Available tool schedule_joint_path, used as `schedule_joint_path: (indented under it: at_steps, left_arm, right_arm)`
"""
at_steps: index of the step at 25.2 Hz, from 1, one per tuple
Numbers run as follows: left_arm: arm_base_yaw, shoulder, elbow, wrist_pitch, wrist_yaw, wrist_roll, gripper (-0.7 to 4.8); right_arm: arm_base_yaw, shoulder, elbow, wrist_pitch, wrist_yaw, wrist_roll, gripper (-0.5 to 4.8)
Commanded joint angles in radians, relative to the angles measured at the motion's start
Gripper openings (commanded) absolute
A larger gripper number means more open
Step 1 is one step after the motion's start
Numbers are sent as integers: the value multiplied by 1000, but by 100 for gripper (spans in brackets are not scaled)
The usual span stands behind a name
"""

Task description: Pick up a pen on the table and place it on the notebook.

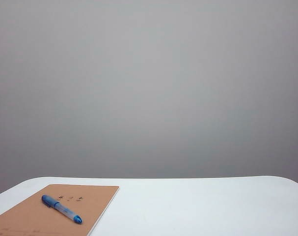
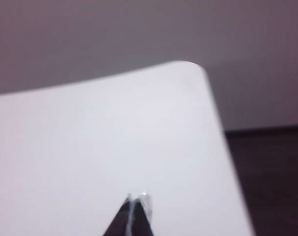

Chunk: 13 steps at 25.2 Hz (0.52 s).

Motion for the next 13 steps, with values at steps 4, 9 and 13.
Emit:
schedule_joint_path:
  at_steps: [4,9,13]
  left_arm:
    - [1,0,4,8,0,0,-5]
    - [2,0,4,5,0,0,-5]
    - [2,0,4,5,0,0,-5]
  right_arm:
    - [0,-121,-4,198,-163,4,-6]
    - [0,-137,-5,82,-23,4,-6]
    - [0,-137,-5,6,89,25,-6]
